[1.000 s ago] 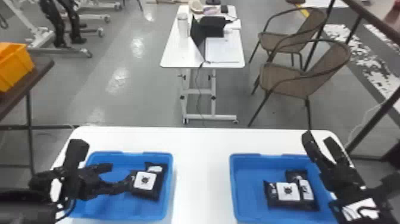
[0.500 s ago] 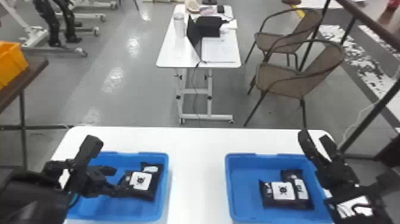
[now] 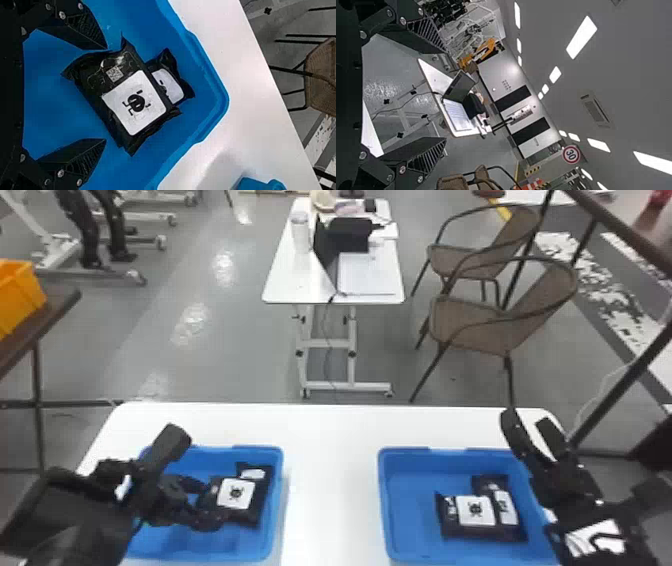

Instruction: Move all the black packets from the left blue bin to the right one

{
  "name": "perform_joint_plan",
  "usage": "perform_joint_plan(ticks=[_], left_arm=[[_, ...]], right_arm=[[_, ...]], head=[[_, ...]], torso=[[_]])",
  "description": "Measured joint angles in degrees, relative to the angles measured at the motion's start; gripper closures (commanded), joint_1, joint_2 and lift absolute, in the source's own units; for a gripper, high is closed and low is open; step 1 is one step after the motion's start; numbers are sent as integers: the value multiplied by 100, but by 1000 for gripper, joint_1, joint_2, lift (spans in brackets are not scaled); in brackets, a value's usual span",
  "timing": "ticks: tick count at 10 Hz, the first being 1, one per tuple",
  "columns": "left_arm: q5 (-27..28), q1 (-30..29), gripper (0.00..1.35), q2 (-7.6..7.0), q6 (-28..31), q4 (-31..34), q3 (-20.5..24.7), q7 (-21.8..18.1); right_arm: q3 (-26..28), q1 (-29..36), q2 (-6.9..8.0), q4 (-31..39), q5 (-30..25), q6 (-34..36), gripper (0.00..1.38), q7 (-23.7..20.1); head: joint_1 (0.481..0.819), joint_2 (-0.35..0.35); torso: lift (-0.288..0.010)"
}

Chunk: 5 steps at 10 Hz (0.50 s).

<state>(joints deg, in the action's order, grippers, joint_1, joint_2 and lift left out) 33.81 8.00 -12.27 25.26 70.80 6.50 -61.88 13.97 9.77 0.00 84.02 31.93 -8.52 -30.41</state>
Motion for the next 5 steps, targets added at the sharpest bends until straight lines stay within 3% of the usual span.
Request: perform_joint_plan(ticks=[1, 2, 3, 4, 5], left_arm=[[-21, 50, 294, 42, -188, -205, 5, 131], [-33, 73, 432, 73, -328, -318, 8, 279], [-31, 79, 690, 89, -417, -349, 10, 396], [-44, 79, 776, 92, -478, -355, 31, 440], [-110, 79, 777, 93, -567, -355, 52, 441]], right_arm=[[0, 4, 0, -5, 20, 0, 254, 0], [0, 7, 0, -13, 34, 0, 254, 0], [-1, 11, 0, -17, 47, 0, 256, 0], [-4, 17, 0, -18, 60, 1, 254, 0], [-7, 25, 0, -18, 72, 0, 256, 0]], head=[[695, -4], [695, -6], [695, -7], [695, -6], [695, -8]], torso=[[0], [0], [0], [0], [0]])
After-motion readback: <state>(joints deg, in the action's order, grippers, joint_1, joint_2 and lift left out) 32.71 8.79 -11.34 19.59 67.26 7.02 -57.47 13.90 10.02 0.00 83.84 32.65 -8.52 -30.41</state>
